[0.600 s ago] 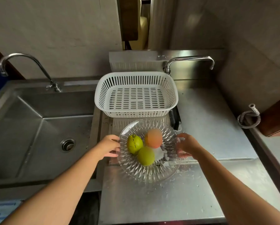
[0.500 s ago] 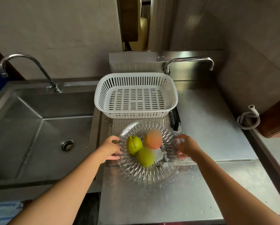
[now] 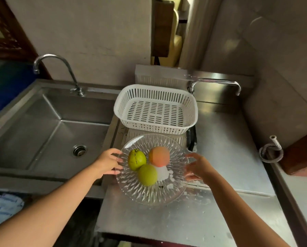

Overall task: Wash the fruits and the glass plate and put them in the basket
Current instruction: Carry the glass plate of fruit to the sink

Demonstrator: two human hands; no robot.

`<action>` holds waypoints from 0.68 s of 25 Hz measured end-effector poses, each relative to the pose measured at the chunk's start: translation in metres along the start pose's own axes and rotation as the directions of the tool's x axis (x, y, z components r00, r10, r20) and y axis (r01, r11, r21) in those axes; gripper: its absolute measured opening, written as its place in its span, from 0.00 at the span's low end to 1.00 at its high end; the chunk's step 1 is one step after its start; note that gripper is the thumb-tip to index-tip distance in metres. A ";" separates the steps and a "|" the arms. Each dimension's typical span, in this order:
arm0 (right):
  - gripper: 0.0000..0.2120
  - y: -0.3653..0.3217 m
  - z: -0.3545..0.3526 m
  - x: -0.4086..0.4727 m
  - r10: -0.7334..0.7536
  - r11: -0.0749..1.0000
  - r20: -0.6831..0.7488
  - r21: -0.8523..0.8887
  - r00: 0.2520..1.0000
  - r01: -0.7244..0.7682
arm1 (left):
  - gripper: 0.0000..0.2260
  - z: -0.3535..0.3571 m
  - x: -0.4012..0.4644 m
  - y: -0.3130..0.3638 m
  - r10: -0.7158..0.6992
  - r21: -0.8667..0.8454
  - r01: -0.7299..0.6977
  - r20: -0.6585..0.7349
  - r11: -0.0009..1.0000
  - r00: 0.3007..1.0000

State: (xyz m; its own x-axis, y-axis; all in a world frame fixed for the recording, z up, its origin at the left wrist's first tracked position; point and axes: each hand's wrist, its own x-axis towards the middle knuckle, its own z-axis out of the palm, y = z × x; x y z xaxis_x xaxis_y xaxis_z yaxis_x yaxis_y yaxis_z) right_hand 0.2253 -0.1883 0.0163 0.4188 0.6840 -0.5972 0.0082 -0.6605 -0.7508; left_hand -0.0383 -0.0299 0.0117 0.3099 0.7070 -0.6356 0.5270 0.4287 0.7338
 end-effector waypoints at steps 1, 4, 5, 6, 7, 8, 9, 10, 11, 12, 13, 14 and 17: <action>0.24 -0.007 0.001 -0.003 -0.014 1.000 0.040 -0.012 0.999 0.014 | 0.21 -0.005 -0.009 -0.004 -0.004 -0.023 0.003 -0.026 1.000 1.000; 0.24 -0.029 0.010 -0.007 -0.053 0.997 0.134 -0.043 0.990 0.059 | 0.21 -0.024 -0.030 -0.013 -0.009 -0.082 0.003 -0.075 0.997 0.997; 0.24 -0.037 0.014 -0.010 -0.064 0.996 0.154 -0.050 0.986 0.072 | 0.21 -0.031 -0.037 -0.014 -0.010 -0.096 0.001 -0.094 0.995 0.996; 0.25 -0.044 0.021 -0.012 -0.077 0.995 0.175 -0.052 0.982 0.087 | 0.20 -0.041 -0.045 -0.017 -0.010 -0.112 -0.004 -0.120 0.994 0.993; 0.25 -0.052 0.028 -0.014 -0.087 0.994 0.189 -0.052 0.978 0.099 | 0.20 -0.050 -0.051 -0.019 -0.007 -0.123 -0.010 -0.139 0.992 0.990; 0.26 -0.059 0.034 -0.016 -0.095 0.993 0.200 -0.054 0.975 0.108 | 0.20 -0.058 -0.056 -0.020 -0.003 -0.133 -0.017 -0.150 0.991 0.989; 0.27 -0.066 0.043 -0.018 -0.102 0.991 0.210 -0.065 0.972 0.118 | 0.20 -0.069 -0.063 -0.022 0.001 -0.140 -0.024 -0.159 0.990 0.987; 0.27 -0.072 0.052 -0.020 -0.110 0.989 0.212 -0.073 0.971 0.128 | 0.20 -0.079 -0.068 -0.023 0.008 -0.141 -0.032 -0.166 0.989 0.986; 0.27 -0.078 0.063 -0.021 -0.122 0.987 0.214 -0.079 0.969 0.141 | 0.21 -0.093 -0.073 -0.026 0.015 -0.143 -0.041 -0.175 0.989 0.985; 0.27 -0.084 0.074 -0.023 -0.132 0.985 0.215 -0.078 0.968 0.152 | 0.21 -0.106 -0.076 -0.028 0.022 -0.146 -0.049 -0.181 0.988 0.983; 0.27 -0.090 0.085 -0.025 -0.141 0.984 0.220 -0.074 0.965 0.160 | 0.21 -0.120 -0.079 -0.030 0.028 -0.151 -0.056 -0.184 0.987 0.982; 0.27 -0.097 0.098 -0.027 -0.147 0.983 0.228 -0.071 0.963 0.167 | 0.21 -0.135 -0.080 -0.032 0.037 -0.154 -0.066 -0.187 0.986 0.982; 0.26 -0.116 0.145 -0.034 -0.165 0.980 0.224 -0.076 0.961 0.186 | 0.21 -0.186 -0.080 -0.039 0.070 -0.162 -0.101 -0.186 0.982 0.980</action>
State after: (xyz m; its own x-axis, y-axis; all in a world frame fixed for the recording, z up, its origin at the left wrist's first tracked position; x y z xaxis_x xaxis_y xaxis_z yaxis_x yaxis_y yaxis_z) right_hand 0.0787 -0.0906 0.0829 0.1980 0.8356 -0.5125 0.1548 -0.5429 -0.8254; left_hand -0.2304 0.0014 0.0784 0.1932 0.8276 -0.5271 0.3580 0.4407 0.8232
